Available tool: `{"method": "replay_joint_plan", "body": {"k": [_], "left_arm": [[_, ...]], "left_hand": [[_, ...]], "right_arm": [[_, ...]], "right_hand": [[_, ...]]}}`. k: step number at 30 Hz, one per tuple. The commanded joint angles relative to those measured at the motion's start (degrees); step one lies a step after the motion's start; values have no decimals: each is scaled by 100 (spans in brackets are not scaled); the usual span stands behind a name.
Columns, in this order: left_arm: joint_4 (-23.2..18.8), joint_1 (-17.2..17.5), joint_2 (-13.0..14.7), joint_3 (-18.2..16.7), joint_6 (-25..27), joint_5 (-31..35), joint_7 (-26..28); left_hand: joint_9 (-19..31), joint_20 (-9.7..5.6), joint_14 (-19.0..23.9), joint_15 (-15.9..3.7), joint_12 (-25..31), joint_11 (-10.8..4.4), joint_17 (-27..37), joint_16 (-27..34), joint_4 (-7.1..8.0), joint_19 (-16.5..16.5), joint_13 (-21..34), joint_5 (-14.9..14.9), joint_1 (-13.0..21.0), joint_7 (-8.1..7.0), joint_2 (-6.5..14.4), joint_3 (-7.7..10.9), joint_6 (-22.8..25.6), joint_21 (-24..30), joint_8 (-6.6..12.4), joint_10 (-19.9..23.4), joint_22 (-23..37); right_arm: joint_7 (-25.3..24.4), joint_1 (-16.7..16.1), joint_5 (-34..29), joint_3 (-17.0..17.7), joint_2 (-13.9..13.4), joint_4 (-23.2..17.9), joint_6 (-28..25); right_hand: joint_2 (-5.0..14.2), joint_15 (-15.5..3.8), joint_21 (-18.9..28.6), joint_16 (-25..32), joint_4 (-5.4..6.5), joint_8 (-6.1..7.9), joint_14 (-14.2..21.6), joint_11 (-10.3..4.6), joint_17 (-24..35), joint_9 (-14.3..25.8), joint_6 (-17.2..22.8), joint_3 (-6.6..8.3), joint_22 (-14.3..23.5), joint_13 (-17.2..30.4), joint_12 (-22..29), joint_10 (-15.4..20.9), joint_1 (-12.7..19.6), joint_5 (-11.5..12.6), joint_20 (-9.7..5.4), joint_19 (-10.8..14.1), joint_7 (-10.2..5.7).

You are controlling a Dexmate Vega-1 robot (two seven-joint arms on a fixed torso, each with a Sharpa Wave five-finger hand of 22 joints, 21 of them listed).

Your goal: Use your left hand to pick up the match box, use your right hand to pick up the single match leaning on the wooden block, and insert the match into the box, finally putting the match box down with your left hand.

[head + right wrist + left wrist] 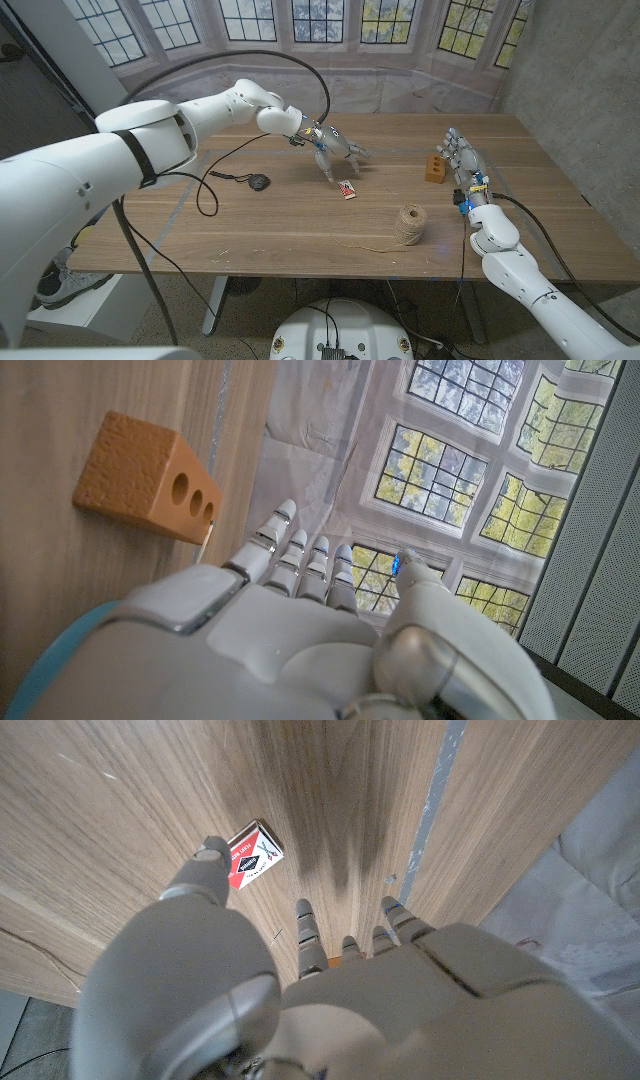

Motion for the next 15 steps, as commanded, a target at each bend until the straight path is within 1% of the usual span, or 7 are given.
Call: {"method": "replay_joint_plan", "body": {"k": [1, 2, 10, 15], "left_arm": [[-577, 217, 333, -206, 156, 8, -97], [-621, 241, 357, -231, 169, 12, -109], [-882, 402, 490, -395, 242, 94, -115], [-910, 464, 490, -459, 270, 128, -132]], "left_hand": [[13, 32, -182, -41, 26, -33, 16, 35, -32, 35, 15, -21, 47, 1, 26, 19, 77, 34, 20, -115, 21], [13, 32, -184, -39, 26, -33, 16, 34, -32, 34, 15, -21, 48, 0, 27, 19, 78, 34, 19, -114, 21], [13, 39, -202, -19, 22, -23, 16, 19, -35, 25, 14, -25, 60, -22, 33, 15, 102, 24, 18, -113, 20], [14, 41, -200, -20, 20, -24, 16, 16, -37, 27, 13, -27, 67, -28, 37, 13, 111, 22, 15, -112, 20]], "right_arm": [[38, 59, -64, -51, 47, 110, 112], [44, 59, -65, -53, 44, 112, 117], [24, 2, -64, -26, -19, 44, 84], [40, -17, -39, -10, -63, 8, 38]], "right_hand": [[-11, -75, 18, 24, -27, 3, 29, 32, 10, 16, 45, 14, 9, 28, 16, 4, -33, -8, -90, 66, 15], [-11, -73, 18, 24, -28, 5, 32, 13, 9, 16, 49, 14, 9, 28, 15, -1, -32, -8, -92, 68, 13], [-12, -73, 18, 24, -31, 2, 30, 18, 10, 16, 44, 15, 9, 28, 17, 5, -35, -8, -86, 68, 8], [-12, -77, 18, 24, -33, 1, 30, 14, 10, 16, 43, 16, 9, 28, 17, 6, -36, -8, -84, 71, 13]]}}
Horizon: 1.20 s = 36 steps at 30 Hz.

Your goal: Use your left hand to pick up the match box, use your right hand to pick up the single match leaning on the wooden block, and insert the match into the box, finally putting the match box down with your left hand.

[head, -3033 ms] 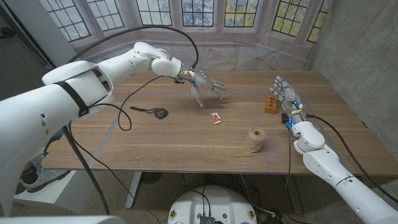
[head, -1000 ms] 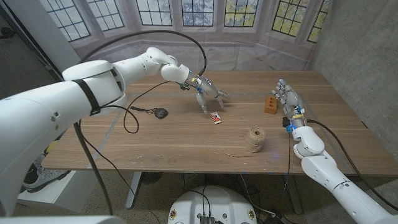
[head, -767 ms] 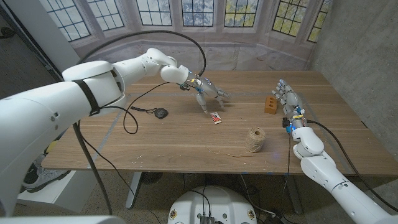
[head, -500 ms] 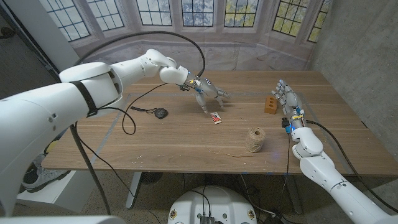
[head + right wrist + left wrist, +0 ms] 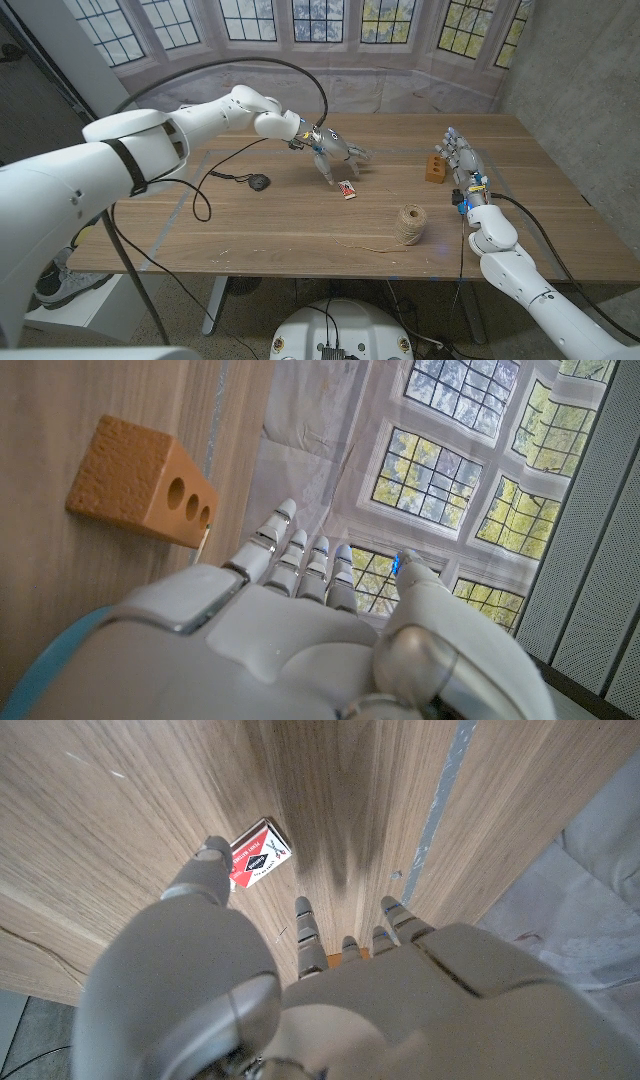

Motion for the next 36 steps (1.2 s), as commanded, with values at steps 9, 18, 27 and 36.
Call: {"method": "replay_joint_plan", "body": {"k": [9, 18, 27, 36], "left_arm": [[-48, 191, -27, -138, 100, 199, 107], [77, 162, -119, -41, 146, 288, 326], [-51, 191, -60, 6, 233, 371, 559], [-344, 294, 101, -93, 348, 295, 403]], "left_hand": [[15, 42, -200, -22, 12, -14, 16, 10, -32, 23, 13, -6, 63, -32, 29, 14, 52, 15, 3, -124, 19], [16, 41, -198, -25, 9, -16, 16, 6, -35, 23, 13, -8, 76, -32, 35, 9, 55, 11, -5, -123, 19], [17, 31, -151, -31, 14, -27, 16, 19, -39, 63, 12, -10, 93, -34, 45, 6, 86, 22, -3, -101, 20], [19, 23, -103, -41, 25, -47, 15, 25, -44, 97, 12, -14, 113, -37, 51, 1, 154, 28, 10, -60, 20]], "right_arm": [[30, -77, 56, 68, -156, -124, -122], [74, -68, 88, 89, -199, -129, -156], [145, -41, 124, 84, -189, -53, -131], [192, -36, 148, 81, -162, 13, -69]], "right_hand": [[-8, -86, 18, 25, -36, 2, 32, 20, 11, 16, 46, 19, 9, 29, 20, 14, -36, -8, -64, 51, 12], [-10, -89, 18, 25, -42, 3, 33, 41, 10, 17, 50, 22, 9, 29, 20, 14, -34, -8, -61, 53, 14], [-7, -84, 18, 27, -45, 1, 37, 17, 11, 17, 48, 25, 9, 29, 19, 12, -36, -7, -64, 54, 14], [-6, -80, 17, 27, -47, 6, 36, 22, 11, 17, 60, 27, 9, 29, 20, 16, -37, -8, -64, 55, 13]]}}
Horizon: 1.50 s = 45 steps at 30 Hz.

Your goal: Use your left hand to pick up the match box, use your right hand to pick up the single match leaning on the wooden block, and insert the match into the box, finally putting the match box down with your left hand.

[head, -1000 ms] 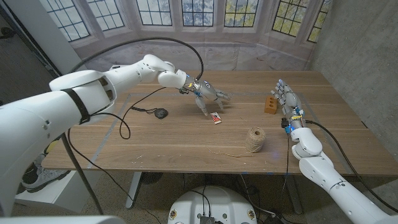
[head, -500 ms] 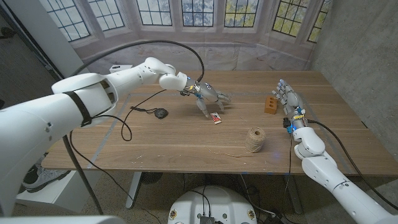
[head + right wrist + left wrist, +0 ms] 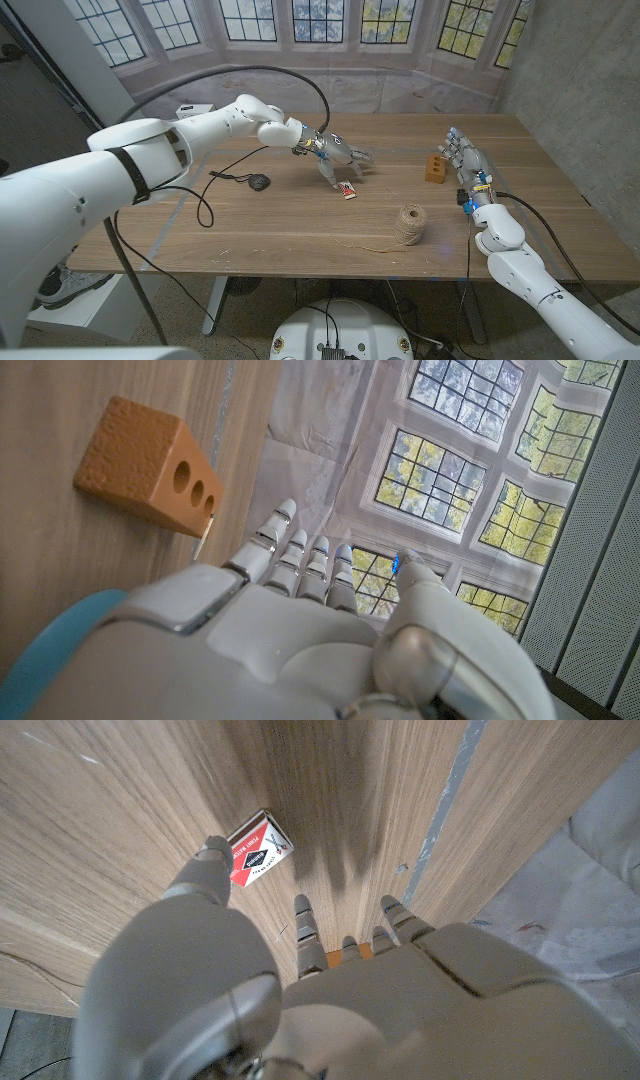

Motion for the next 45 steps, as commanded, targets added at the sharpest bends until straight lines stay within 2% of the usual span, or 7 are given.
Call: {"method": "replay_joint_plan", "body": {"k": [1, 9, 45], "left_arm": [[-299, 109, 158, -74, 138, -20, -53], [-629, 239, 327, -193, 202, -14, -228], [-1148, 621, 627, -546, 451, 198, -224]], "left_hand": [[21, 25, -101, -37, 25, -47, 15, 25, -27, 37, 12, -16, 61, -13, -1, 17, 54, 28, 9, -59, 18], [22, 25, -89, -37, 35, -57, 14, 18, -29, 42, 11, -18, 78, -18, 5, 10, 157, 22, 35, -16, 18], [25, 17, -28, -66, 54, -56, 12, 10, -19, 104, 8, -25, 103, -80, 28, -29, 441, 22, 71, 109, 19]], "right_arm": [[71, 19, 42, 1, 18, 90, 66], [61, -8, 34, 7, 22, 76, 101], [-68, -204, -37, 19, 42, -107, 139]], "right_hand": [[-6, -81, 17, 31, -23, 6, 37, 23, 12, 17, 62, 3, 9, 29, 20, 16, -38, -8, -63, 56, 13], [-6, -82, 19, 31, -28, 7, 38, 25, 11, 17, 68, 5, 9, 30, 21, 21, -36, -7, -63, 61, 13], [-8, -70, 25, 43, -38, 12, 68, 29, 13, 18, 95, 12, 9, 30, 27, 46, -43, -8, -58, 90, 24]]}}
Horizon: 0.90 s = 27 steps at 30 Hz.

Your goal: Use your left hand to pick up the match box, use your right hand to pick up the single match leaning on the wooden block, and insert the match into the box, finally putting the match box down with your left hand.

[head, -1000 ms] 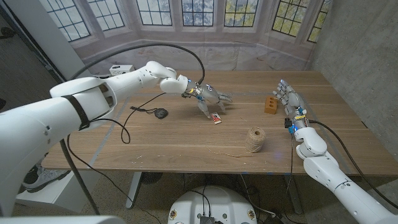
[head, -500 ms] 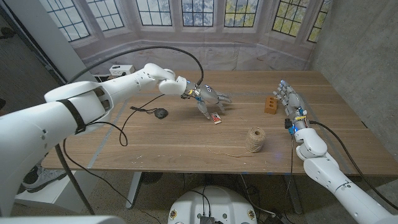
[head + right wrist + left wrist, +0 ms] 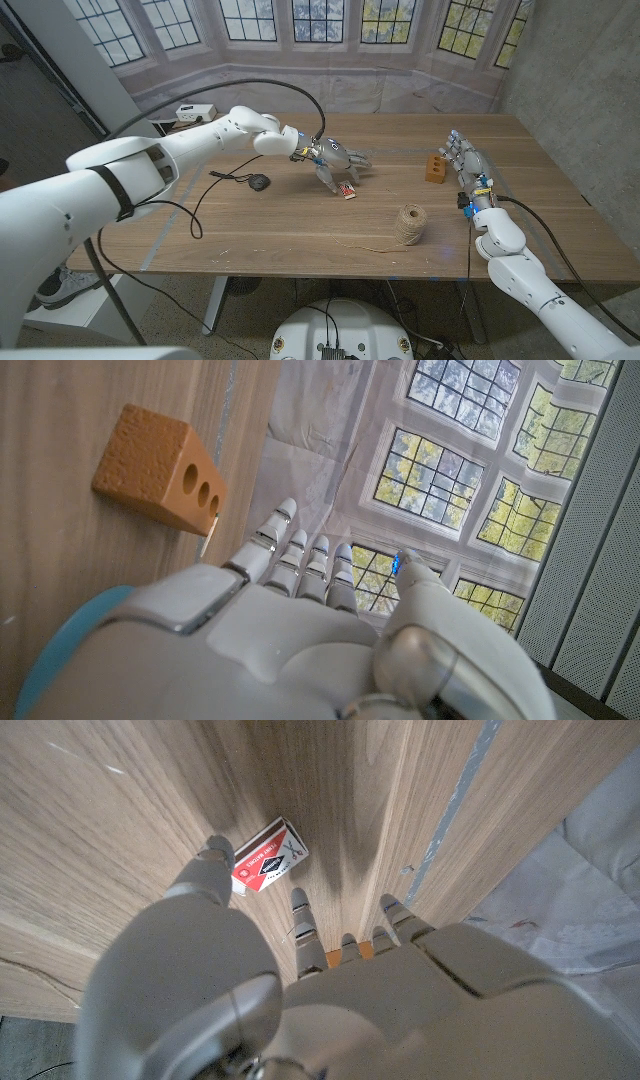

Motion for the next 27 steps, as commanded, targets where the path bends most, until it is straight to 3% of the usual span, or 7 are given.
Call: {"method": "replay_joint_plan", "body": {"k": [1, 27], "left_arm": [[-196, 106, 85, -87, 123, 94, -3], [14, 55, -113, 6, 296, 159, -25]], "left_hand": [[25, 19, -3, -45, 33, -14, 12, 12, -12, 41, 8, -2, 80, 1, 6, -23, 51, 21, 4, 25, 18], [27, 21, -26, -34, 7, -11, 12, -10, 5, 17, 7, -11, 75, -12, 34, -55, 43, 1, -51, 16, 19]], "right_arm": [[6, -46, -1, -5, 22, -13, 34], [262, 123, 119, -62, 27, 183, 29]], "right_hand": [[-7, -72, 25, 42, -37, 12, 65, 7, 14, 18, 41, 12, 9, 30, 27, 23, -44, -8, -58, 48, 12], [-10, -74, 24, 43, -44, 11, 68, 13, 15, 19, 51, 15, 9, 31, 27, 32, -53, -9, -53, 59, 16]]}}
